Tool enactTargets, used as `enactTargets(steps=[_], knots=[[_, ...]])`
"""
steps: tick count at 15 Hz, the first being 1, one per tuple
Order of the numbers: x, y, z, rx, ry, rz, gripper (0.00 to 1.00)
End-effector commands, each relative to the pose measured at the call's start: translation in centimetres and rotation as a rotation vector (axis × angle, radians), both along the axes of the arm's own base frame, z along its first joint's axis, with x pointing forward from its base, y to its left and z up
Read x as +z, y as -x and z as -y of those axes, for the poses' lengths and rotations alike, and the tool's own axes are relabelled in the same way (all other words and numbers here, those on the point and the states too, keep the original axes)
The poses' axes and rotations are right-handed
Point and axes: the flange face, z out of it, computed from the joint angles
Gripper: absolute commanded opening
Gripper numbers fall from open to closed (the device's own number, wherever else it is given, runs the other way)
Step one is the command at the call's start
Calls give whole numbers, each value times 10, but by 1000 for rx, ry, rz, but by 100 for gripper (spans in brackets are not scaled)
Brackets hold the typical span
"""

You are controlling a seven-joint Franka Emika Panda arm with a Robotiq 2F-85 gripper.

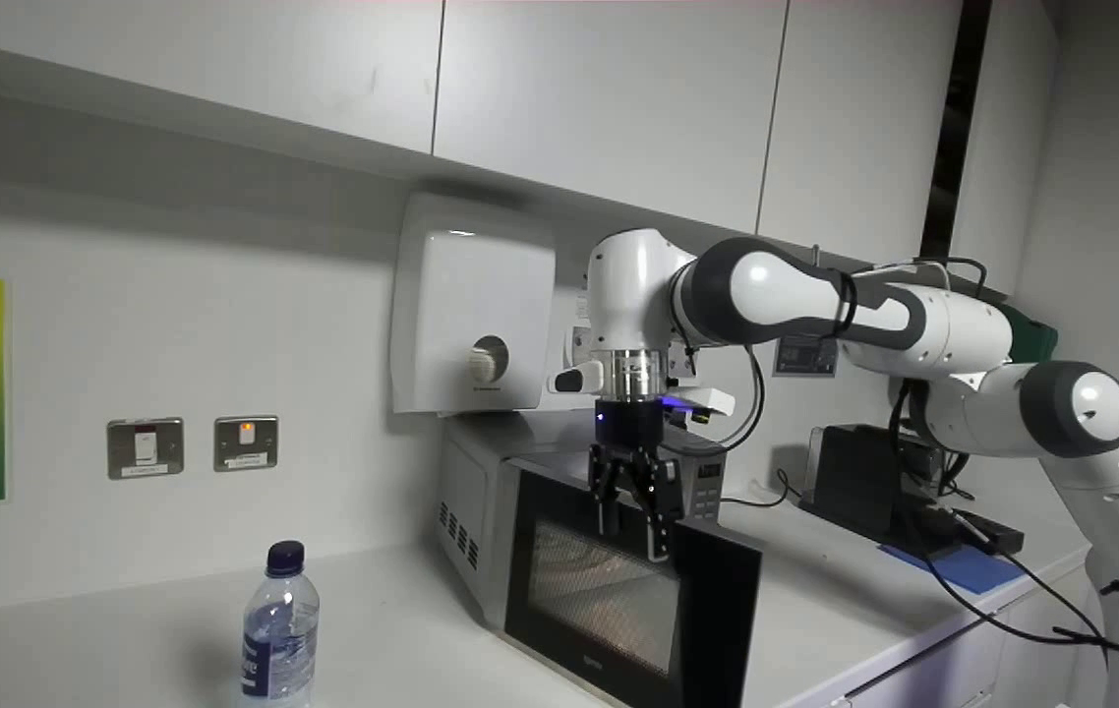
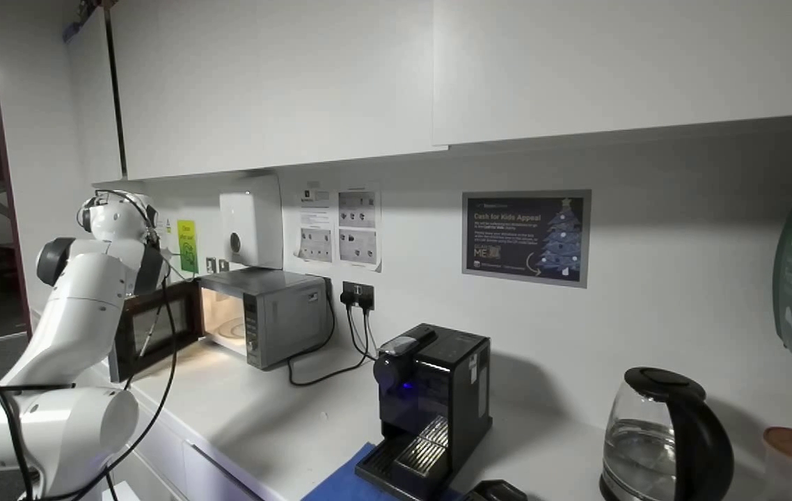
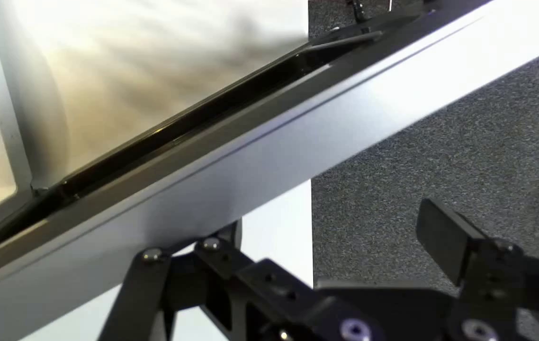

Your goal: Fully close the microwave

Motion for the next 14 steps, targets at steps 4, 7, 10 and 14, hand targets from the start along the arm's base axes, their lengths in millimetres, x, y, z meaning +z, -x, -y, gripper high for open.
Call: enactTargets(steps=[4, 7, 10, 14], knots=[[14, 14, 27, -157, 158, 31, 100], [14, 17, 35, -221, 218, 34, 100], [13, 19, 44, -296, 278, 41, 100], [9, 20, 55, -389, 343, 52, 100]])
